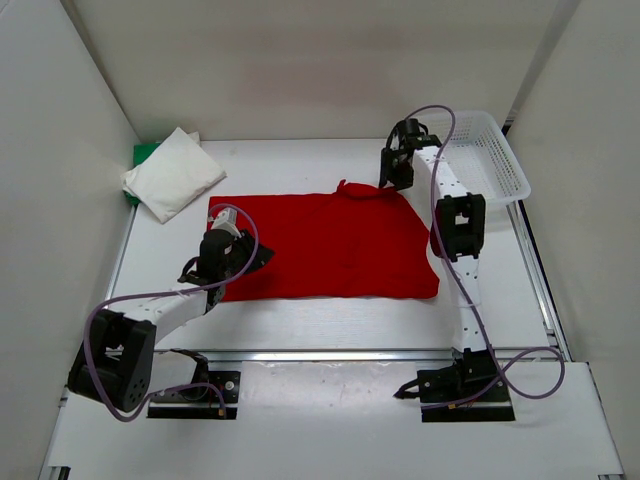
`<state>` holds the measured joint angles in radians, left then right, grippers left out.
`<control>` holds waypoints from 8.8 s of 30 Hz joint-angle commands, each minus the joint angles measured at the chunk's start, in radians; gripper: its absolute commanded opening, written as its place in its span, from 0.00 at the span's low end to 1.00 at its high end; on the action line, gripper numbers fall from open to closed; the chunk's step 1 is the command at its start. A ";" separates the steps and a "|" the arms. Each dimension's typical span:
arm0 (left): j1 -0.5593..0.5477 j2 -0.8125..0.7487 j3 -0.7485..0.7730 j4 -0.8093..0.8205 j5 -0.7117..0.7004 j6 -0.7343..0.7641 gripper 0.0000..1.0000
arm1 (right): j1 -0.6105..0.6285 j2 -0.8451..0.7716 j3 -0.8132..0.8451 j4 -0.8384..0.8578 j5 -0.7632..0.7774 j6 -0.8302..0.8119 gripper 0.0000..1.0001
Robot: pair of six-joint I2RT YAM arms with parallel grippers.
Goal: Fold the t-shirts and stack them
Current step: Grap the side of the flattened tshirt furthest away from the robot with both arms
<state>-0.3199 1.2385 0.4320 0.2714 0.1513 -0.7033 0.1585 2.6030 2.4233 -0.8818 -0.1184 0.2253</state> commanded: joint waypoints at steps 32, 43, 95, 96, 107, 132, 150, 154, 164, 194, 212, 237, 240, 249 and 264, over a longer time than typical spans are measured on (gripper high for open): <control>-0.019 -0.016 -0.029 0.014 0.016 0.001 0.35 | 0.148 -0.447 -0.445 0.046 0.141 -0.074 0.00; -0.015 -0.065 -0.041 0.003 0.017 0.007 0.35 | 0.142 -0.339 -0.245 0.135 0.034 -0.076 0.19; 0.005 -0.134 -0.079 0.003 0.031 -0.010 0.36 | 0.382 -0.743 -0.937 0.244 0.312 0.025 0.36; 0.010 -0.132 -0.070 -0.004 0.028 -0.007 0.35 | 0.359 -0.765 -0.961 0.274 0.263 0.031 0.35; 0.053 -0.099 -0.039 -0.014 0.027 -0.018 0.35 | 0.119 -0.712 -1.087 0.645 -0.124 0.143 0.28; 0.081 -0.014 0.037 -0.043 -0.001 -0.008 0.35 | 0.061 -0.571 -1.041 0.768 -0.293 0.223 0.29; 0.088 0.004 0.027 -0.044 0.005 -0.001 0.34 | 0.059 -0.501 -0.978 0.751 -0.357 0.226 0.26; 0.090 0.009 0.033 -0.035 0.004 0.001 0.35 | 0.059 -0.532 -1.000 0.761 -0.330 0.216 0.31; 0.087 0.006 0.024 -0.040 -0.009 -0.005 0.34 | 0.079 -0.537 -0.992 0.767 -0.398 0.200 0.29; 0.238 0.131 0.186 -0.050 -0.033 -0.019 0.33 | -0.008 -0.600 -0.954 0.770 -0.344 0.235 0.00; 0.397 0.788 0.928 -0.411 -0.217 0.148 0.42 | -0.073 -0.396 -0.529 0.592 -0.273 0.167 0.00; 0.372 1.064 1.409 -0.811 -0.289 0.226 0.32 | -0.117 -0.408 -0.563 0.655 -0.375 0.192 0.00; 0.374 1.044 1.370 -0.791 -0.282 0.220 0.30 | -0.122 -0.406 -0.570 0.653 -0.374 0.197 0.00; 0.380 0.966 1.252 -0.713 -0.276 0.197 0.00 | -0.122 -0.420 -0.566 0.649 -0.380 0.197 0.00; 0.401 0.649 0.967 -0.538 -0.222 0.154 0.00 | -0.093 -0.636 -0.771 0.664 -0.340 0.233 0.00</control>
<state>0.0700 1.9938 1.4490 -0.3225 -0.0952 -0.5362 0.0566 2.0766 1.7012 -0.2764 -0.4644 0.4347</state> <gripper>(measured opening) 0.051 0.010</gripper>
